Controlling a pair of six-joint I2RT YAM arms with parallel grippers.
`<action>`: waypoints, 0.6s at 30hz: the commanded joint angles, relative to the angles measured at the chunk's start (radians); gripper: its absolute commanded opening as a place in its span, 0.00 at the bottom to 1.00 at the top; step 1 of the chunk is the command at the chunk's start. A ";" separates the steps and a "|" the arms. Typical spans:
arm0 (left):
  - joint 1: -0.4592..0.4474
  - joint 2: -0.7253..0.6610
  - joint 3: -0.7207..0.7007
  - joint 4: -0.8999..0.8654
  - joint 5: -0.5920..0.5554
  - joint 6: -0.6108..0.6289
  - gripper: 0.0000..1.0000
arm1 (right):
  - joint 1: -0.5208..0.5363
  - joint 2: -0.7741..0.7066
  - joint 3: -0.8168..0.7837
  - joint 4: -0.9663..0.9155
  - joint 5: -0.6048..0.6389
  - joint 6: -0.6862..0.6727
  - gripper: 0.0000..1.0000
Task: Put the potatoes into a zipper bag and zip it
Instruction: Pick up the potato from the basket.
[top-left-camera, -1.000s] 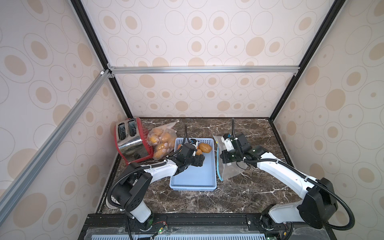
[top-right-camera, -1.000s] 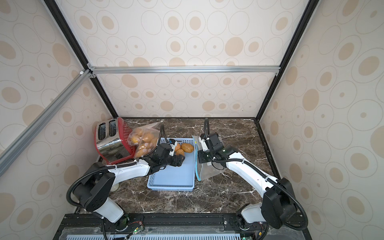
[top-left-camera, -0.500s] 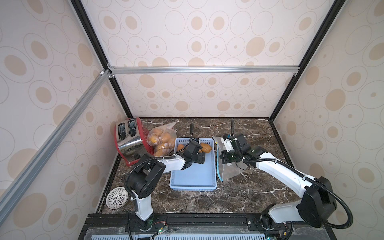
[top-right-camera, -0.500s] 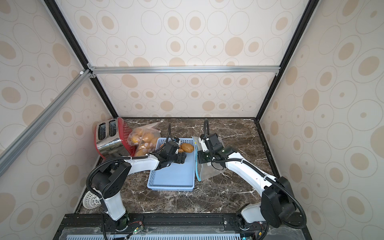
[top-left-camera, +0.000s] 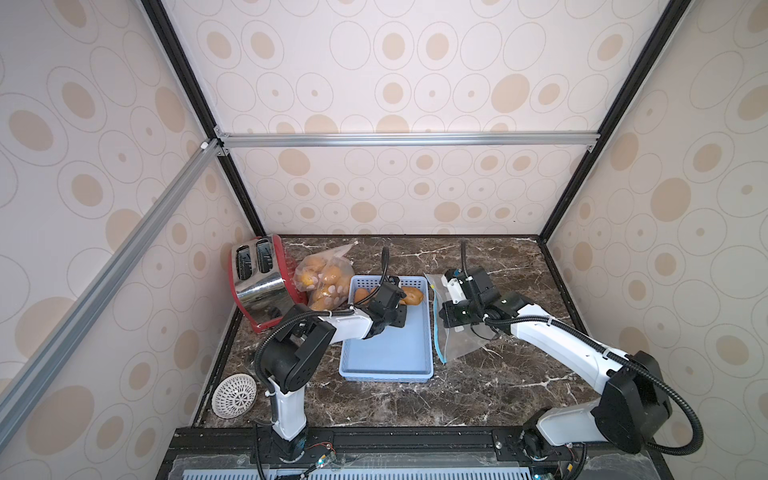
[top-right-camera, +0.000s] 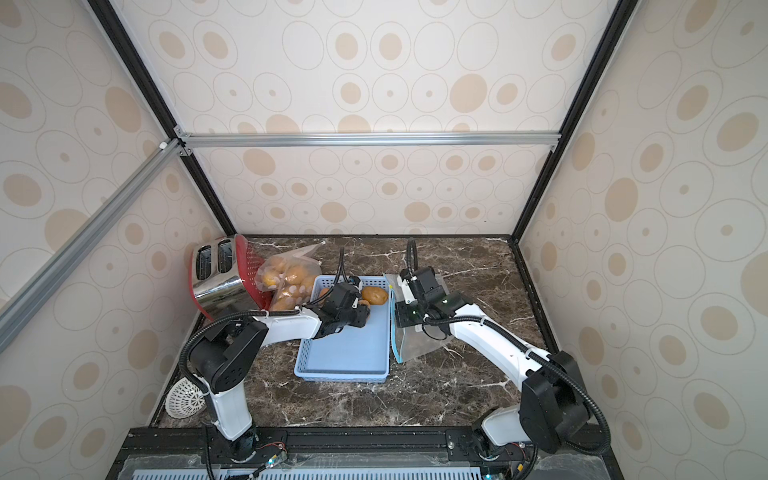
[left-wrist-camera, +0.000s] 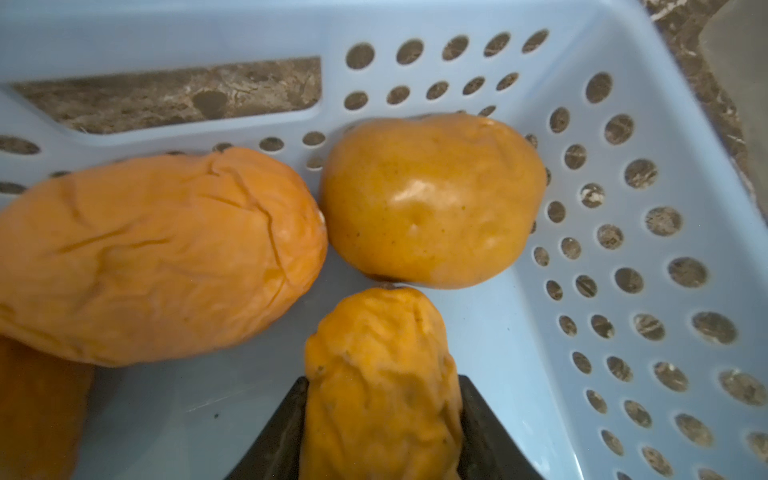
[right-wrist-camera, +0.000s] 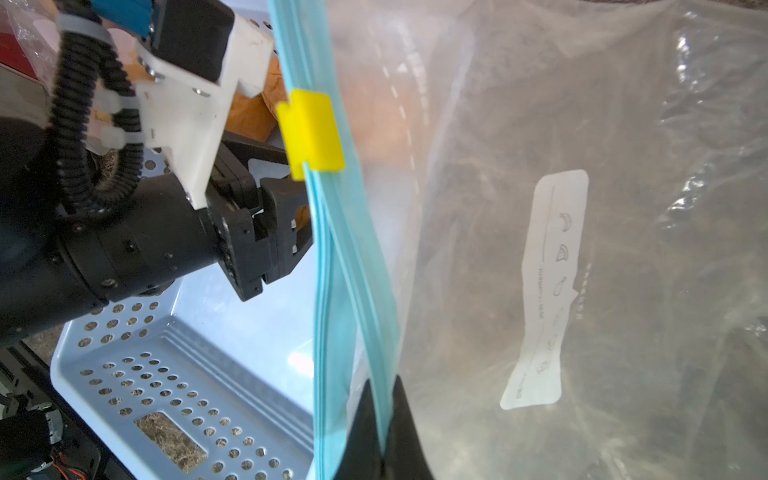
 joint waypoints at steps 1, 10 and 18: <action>0.003 -0.075 -0.024 -0.013 0.028 -0.008 0.47 | -0.004 0.005 -0.007 -0.003 0.009 -0.002 0.00; -0.014 -0.351 -0.177 0.176 0.258 -0.068 0.44 | -0.005 0.002 -0.007 0.006 -0.008 0.004 0.00; -0.083 -0.470 -0.300 0.438 0.470 -0.144 0.42 | -0.007 -0.012 0.005 -0.005 -0.050 0.073 0.00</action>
